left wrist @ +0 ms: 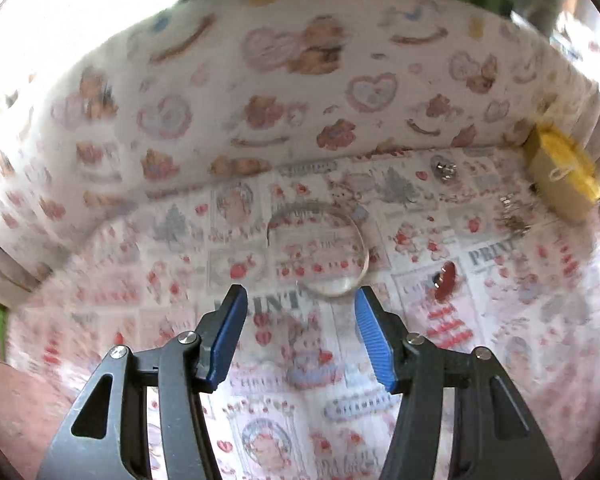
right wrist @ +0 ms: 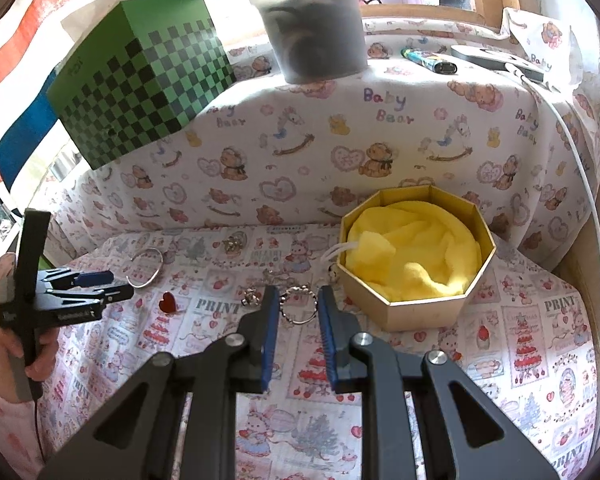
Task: Organize jewelry
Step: 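Lower the left tool onto the silver bangle and grasp it while the right tool holds the ring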
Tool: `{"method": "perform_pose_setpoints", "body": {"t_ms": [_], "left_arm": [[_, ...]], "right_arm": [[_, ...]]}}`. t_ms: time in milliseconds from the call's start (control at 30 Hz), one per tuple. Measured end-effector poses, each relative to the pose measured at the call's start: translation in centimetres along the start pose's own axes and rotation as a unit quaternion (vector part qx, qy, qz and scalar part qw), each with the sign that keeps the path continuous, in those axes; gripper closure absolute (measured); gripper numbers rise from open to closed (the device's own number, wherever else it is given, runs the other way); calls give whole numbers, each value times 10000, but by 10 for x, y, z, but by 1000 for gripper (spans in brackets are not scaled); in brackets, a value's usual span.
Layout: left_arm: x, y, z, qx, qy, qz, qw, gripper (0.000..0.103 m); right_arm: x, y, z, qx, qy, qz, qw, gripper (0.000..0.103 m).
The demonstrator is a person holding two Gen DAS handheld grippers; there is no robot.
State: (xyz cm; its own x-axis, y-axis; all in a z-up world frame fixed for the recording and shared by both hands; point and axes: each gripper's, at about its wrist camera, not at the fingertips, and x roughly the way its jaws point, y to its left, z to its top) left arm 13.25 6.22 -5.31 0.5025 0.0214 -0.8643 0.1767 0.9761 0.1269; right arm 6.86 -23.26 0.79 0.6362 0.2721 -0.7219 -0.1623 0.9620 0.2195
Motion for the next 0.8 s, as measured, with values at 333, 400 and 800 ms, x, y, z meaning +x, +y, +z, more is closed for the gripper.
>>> {"method": "perform_pose_setpoints", "body": {"t_ms": [333, 400, 800], "left_arm": [[-9, -40, 53, 1112, -39, 228, 9935, 29], [0, -45, 62, 1229, 107, 175, 9922, 29], [17, 9, 62, 128, 406, -1121, 9928, 29]], "right_arm": [[3, -1, 0, 57, 72, 64, 9999, 85], [3, -2, 0, 79, 68, 69, 9999, 85], [2, -4, 0, 146, 99, 101, 9998, 85]]}}
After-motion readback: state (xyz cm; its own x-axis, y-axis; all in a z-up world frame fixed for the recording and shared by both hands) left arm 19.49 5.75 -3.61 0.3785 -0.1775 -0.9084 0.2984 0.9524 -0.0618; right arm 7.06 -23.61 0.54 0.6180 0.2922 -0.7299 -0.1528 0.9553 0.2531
